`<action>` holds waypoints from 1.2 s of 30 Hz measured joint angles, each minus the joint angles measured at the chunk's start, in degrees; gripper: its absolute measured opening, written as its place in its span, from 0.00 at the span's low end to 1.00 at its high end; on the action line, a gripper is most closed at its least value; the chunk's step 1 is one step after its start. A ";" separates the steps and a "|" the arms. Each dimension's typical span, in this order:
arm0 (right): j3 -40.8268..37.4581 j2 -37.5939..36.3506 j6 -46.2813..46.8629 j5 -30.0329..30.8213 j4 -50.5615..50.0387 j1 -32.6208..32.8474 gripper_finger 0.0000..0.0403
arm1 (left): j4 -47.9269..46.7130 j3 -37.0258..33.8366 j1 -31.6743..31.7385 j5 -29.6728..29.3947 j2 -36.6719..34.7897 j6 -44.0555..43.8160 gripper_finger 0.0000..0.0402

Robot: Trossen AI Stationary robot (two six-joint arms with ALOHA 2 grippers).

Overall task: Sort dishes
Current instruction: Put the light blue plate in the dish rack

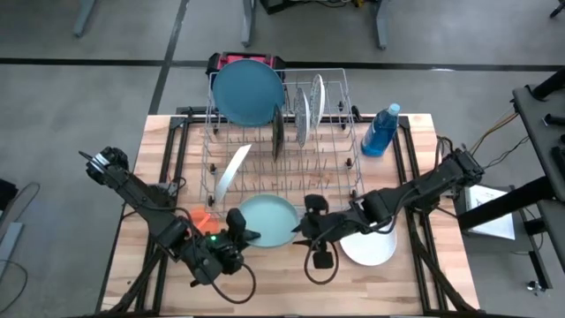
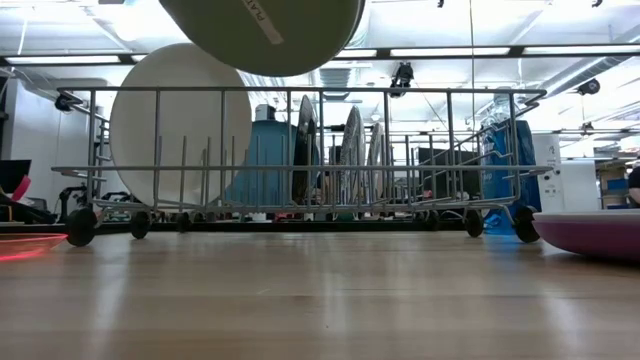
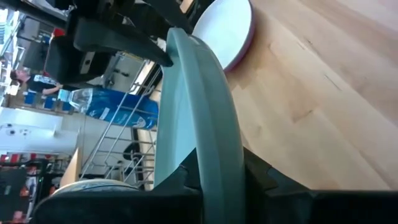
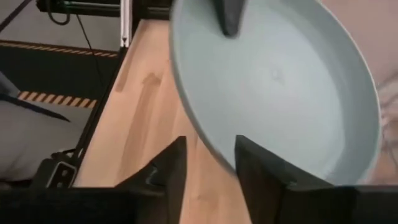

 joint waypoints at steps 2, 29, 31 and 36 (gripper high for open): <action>-0.06 -0.69 1.47 -0.30 -1.24 0.17 0.37 | -0.02 0.00 -0.34 -0.06 0.08 -0.17 0.08; -0.41 -13.99 31.33 9.14 -15.45 -3.05 0.55 | -3.33 -0.09 -8.29 -14.43 1.11 31.66 0.08; -0.55 -14.45 33.24 7.77 -12.49 -4.57 0.58 | -2.91 -0.09 -8.38 -14.76 1.93 35.27 0.08; -0.60 -13.14 33.19 2.66 -10.36 -8.26 0.67 | -0.80 -0.09 -8.29 -19.13 4.97 43.38 0.08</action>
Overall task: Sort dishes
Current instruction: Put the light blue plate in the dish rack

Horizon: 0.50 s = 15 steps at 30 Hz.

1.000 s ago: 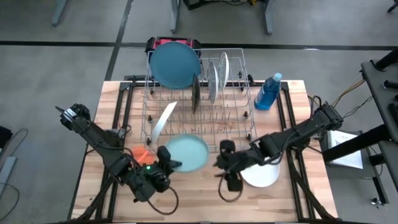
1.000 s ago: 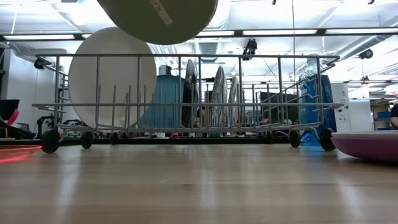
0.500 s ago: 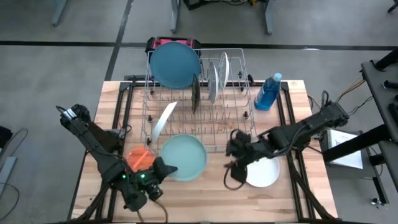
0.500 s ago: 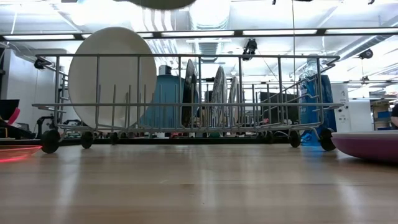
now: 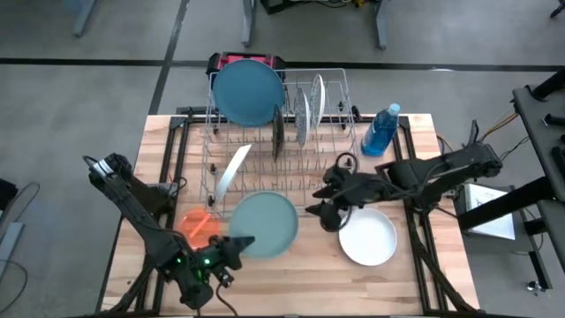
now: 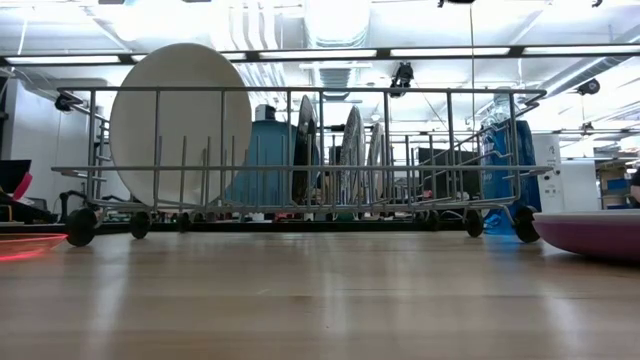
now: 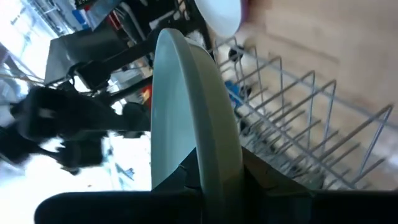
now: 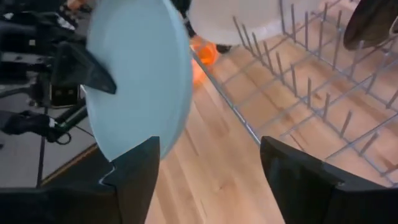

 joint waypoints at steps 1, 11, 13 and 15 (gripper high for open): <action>-0.04 0.71 -0.52 -0.74 0.14 -0.58 0.68 | 0.16 0.00 0.00 -1.28 0.79 0.94 0.08; -0.26 6.54 -11.64 -7.18 12.75 -2.48 0.73 | 0.16 2.23 0.00 -4.83 4.84 0.11 0.08; -0.26 7.82 -13.83 -9.17 15.83 -2.52 0.72 | 0.24 2.79 -0.02 -5.00 4.84 -0.84 0.08; -0.26 9.03 -15.09 -11.12 18.37 -2.45 0.70 | 0.23 3.21 -0.09 -4.92 4.84 -1.85 0.08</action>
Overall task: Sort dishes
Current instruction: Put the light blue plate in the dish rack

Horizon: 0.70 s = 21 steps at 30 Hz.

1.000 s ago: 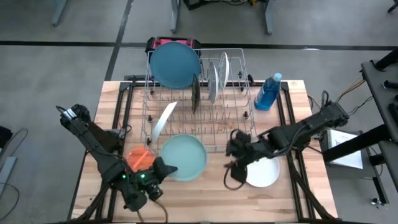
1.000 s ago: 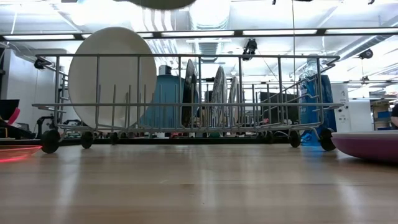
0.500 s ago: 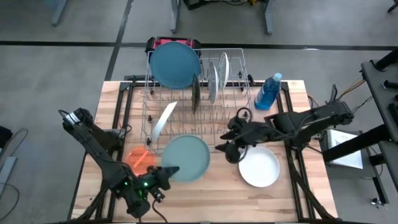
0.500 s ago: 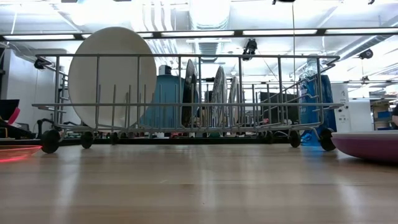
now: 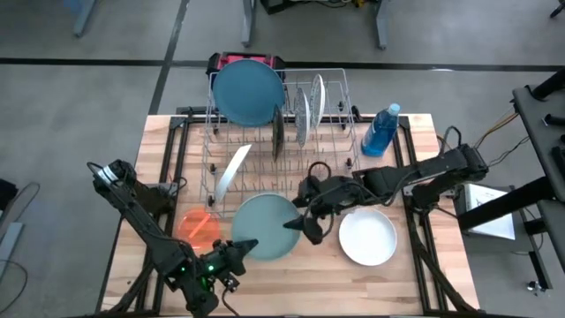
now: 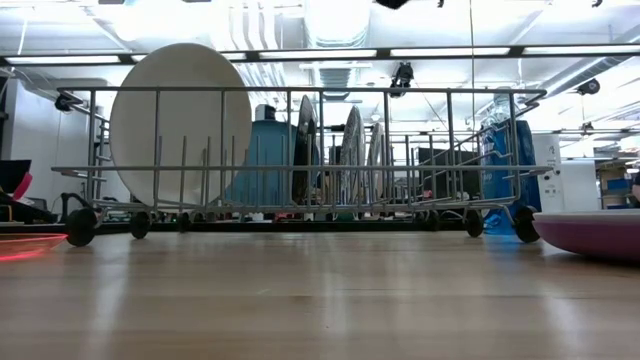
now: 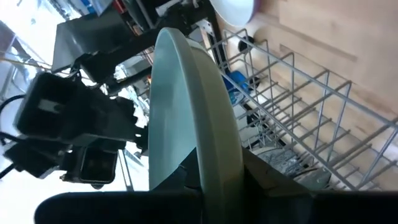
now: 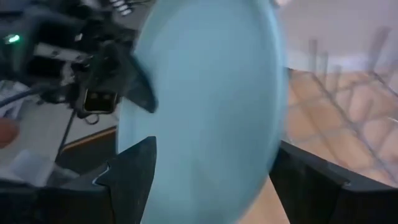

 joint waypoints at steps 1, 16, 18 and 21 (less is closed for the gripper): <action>-0.01 0.55 -0.78 -0.68 0.96 -0.01 0.69 | -0.04 0.23 -0.04 0.02 0.00 -0.44 0.08; 0.10 4.81 -6.59 -2.48 8.61 -0.04 0.16 | -1.06 1.73 0.15 -1.13 -0.15 -11.48 0.25; 0.23 4.59 -6.75 -2.84 8.99 -0.04 0.07 | -0.87 1.73 0.17 -1.93 -0.11 -12.58 0.29; 0.23 4.25 -6.13 -2.64 8.70 -0.06 0.06 | -0.69 1.73 0.20 -2.46 -0.41 -15.78 0.36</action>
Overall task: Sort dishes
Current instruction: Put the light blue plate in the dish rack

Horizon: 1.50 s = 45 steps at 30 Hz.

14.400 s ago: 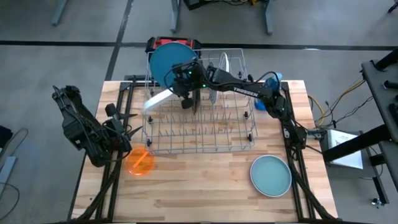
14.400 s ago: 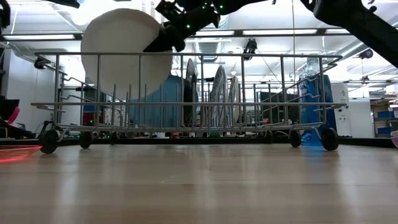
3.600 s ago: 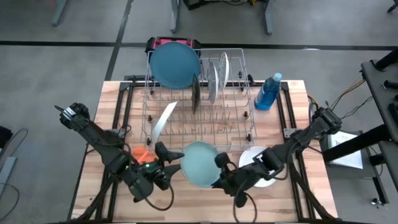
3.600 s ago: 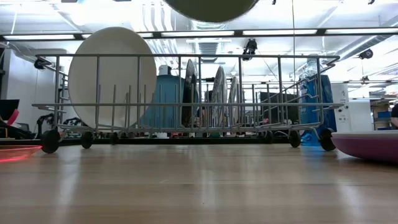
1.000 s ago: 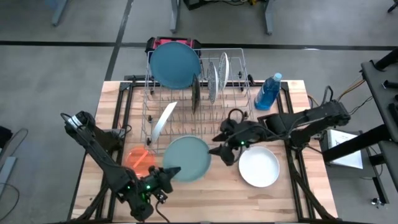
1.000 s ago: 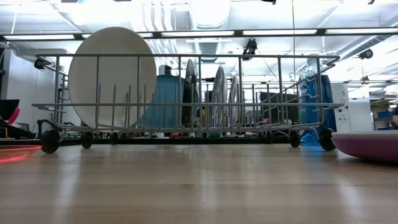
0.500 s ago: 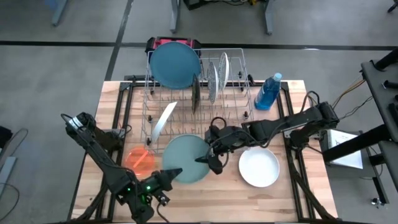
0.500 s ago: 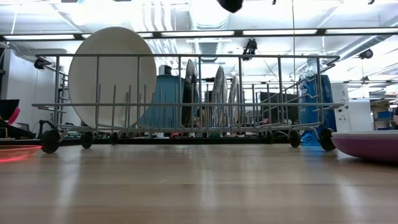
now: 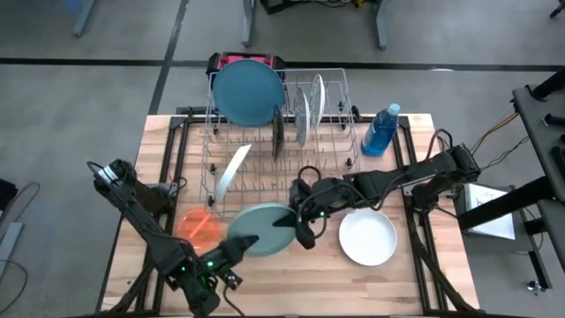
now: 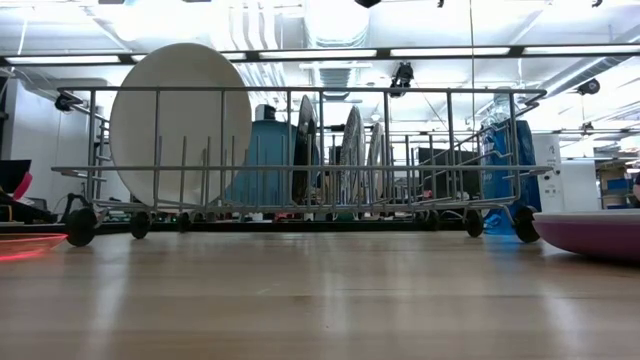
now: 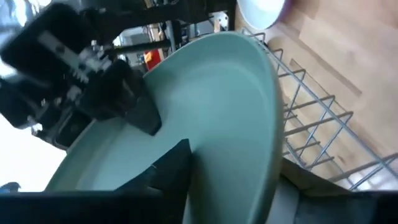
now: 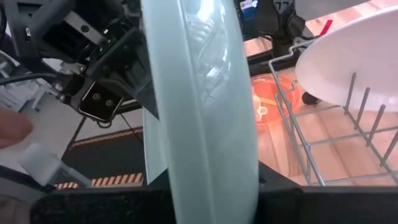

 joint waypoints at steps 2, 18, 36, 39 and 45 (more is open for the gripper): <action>0.00 -0.56 1.68 0.35 -0.71 -0.13 0.06 | 0.37 0.00 0.04 -0.20 -0.59 -2.24 0.41; 0.02 -9.61 -0.57 13.74 -9.83 -3.18 0.06 | -2.29 0.23 -0.29 -5.80 -9.46 -10.14 0.64; -0.86 -17.53 7.40 53.85 -38.77 -5.73 0.06 | -5.85 0.11 -0.05 -12.27 -24.41 -19.84 0.64; -1.03 -17.31 10.39 53.34 -43.09 -6.27 0.06 | -5.85 0.11 -0.03 -12.25 -27.52 -23.96 0.64; -1.07 -16.94 20.24 50.61 -53.60 -7.25 0.06 | -5.98 0.11 -0.04 -11.94 -31.31 -28.70 0.64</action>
